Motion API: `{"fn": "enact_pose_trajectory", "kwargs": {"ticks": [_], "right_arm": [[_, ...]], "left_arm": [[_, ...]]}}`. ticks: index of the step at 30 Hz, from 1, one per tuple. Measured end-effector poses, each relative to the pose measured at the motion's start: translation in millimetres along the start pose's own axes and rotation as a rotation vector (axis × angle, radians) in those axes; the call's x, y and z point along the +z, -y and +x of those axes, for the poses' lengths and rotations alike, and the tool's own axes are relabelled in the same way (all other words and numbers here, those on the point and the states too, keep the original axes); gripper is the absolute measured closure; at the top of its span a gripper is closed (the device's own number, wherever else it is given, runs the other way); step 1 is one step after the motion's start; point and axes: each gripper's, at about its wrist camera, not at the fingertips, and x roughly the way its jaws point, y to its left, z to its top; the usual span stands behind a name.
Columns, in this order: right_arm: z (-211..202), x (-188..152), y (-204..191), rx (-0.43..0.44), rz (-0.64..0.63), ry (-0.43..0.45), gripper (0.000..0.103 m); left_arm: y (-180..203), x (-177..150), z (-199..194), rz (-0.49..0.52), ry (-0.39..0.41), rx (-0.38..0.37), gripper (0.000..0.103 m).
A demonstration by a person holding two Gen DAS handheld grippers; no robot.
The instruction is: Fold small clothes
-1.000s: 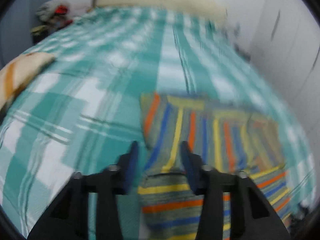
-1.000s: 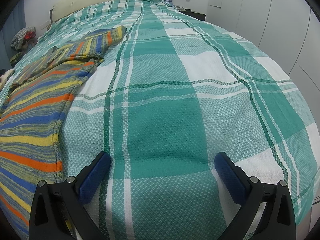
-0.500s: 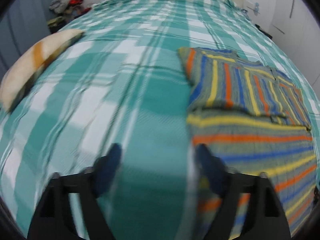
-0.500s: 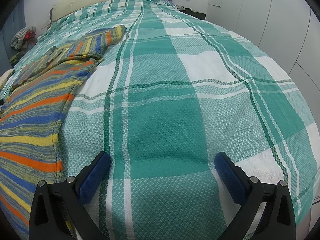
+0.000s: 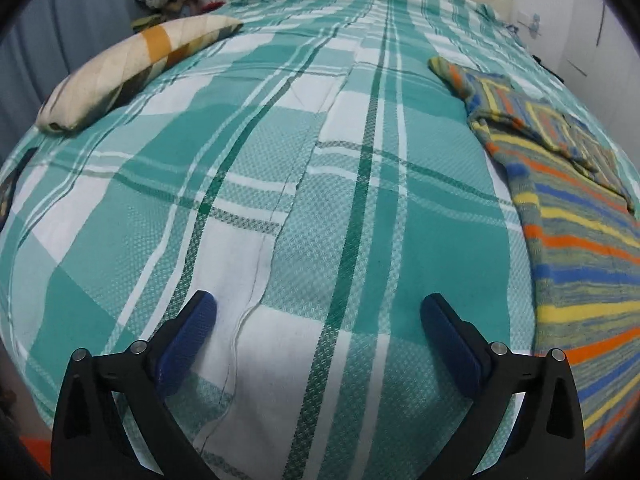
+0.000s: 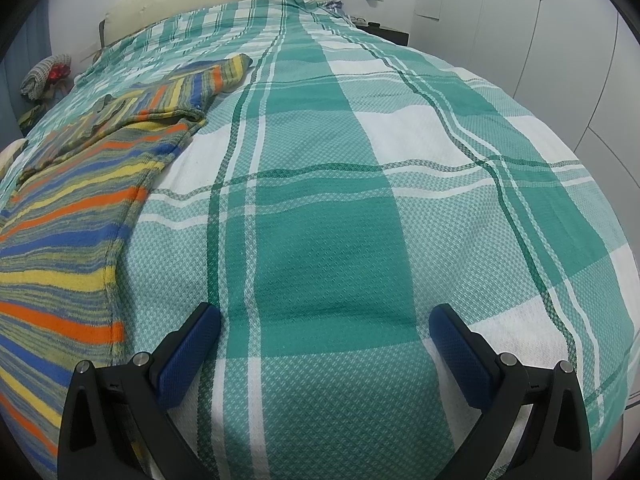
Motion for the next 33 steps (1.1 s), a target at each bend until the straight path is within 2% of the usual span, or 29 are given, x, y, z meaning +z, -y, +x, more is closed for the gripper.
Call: {"fn": "enact_pose_trajectory", "kwargs": {"ticks": [7, 33], "right_arm": [[-0.8, -1.9, 0.1, -0.001, -0.002, 0.01, 0.0], [-1.4, -2.8, -0.4, -0.002, -0.002, 0.012, 0.0]], "left_arm": [[5.5, -6.1, 0.2, 0.025, 0.032, 0.021, 0.0], [6.2, -9.3, -2.2, 0.029, 0.048, 0.037, 0.0]]}}
